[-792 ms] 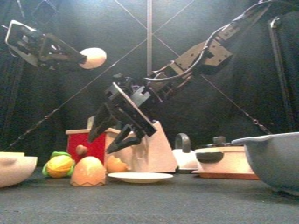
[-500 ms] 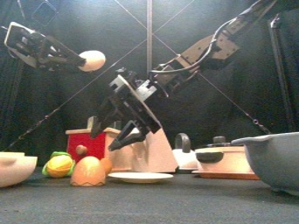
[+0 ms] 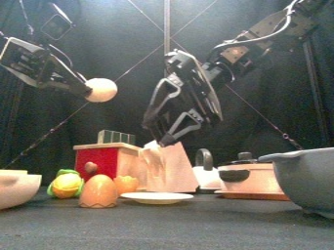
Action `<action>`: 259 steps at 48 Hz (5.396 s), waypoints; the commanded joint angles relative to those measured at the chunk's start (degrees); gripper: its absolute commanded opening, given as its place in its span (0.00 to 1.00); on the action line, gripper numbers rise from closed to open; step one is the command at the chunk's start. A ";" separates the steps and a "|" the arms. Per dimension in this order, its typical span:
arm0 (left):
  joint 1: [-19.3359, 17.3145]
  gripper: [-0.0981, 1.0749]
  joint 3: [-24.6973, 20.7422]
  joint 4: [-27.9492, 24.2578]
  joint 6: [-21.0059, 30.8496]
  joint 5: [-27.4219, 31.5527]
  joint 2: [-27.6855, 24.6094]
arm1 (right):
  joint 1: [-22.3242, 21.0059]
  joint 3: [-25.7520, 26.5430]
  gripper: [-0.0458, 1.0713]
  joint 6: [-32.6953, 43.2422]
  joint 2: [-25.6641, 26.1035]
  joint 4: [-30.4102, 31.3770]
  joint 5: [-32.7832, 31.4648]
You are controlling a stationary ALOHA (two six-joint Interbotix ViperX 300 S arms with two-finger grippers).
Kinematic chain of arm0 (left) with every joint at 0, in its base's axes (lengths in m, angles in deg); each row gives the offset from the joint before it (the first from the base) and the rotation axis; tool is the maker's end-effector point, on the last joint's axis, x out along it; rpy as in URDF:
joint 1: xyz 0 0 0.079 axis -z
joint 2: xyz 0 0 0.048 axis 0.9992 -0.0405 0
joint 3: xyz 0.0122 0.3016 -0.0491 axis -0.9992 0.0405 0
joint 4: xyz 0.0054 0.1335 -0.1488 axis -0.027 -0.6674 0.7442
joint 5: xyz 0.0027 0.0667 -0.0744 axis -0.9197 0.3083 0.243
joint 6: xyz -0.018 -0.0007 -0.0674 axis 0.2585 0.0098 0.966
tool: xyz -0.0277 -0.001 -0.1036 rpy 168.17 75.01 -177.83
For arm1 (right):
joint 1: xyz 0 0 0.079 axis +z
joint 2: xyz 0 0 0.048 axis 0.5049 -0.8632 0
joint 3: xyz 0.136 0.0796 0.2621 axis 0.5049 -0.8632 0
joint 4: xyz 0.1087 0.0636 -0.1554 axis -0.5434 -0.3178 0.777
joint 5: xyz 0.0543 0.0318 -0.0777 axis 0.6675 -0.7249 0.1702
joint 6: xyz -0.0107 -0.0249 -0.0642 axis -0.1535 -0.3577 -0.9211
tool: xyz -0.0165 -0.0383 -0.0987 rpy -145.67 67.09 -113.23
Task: Place egg shell on small plate
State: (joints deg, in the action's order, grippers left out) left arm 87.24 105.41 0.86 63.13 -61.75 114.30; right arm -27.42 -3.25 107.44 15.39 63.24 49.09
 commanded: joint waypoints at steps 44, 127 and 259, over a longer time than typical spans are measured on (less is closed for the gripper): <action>3.69 0.70 -16.17 34.19 -5.54 8.53 -14.77 | 1.49 -12.57 0.88 0.00 14.15 -12.30 -4.04; 11.34 0.63 -33.05 -24.79 51.94 50.45 -17.40 | 1.23 -15.12 0.88 -0.18 19.78 -9.14 -6.94; 24.26 0.70 -58.10 -28.39 125.60 80.16 -53.53 | -3.25 -22.50 0.88 0.18 38.76 0.79 -14.15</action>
State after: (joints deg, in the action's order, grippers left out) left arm 111.76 48.37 -27.35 188.63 18.58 60.07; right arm -30.68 -26.27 107.53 53.53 63.85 34.85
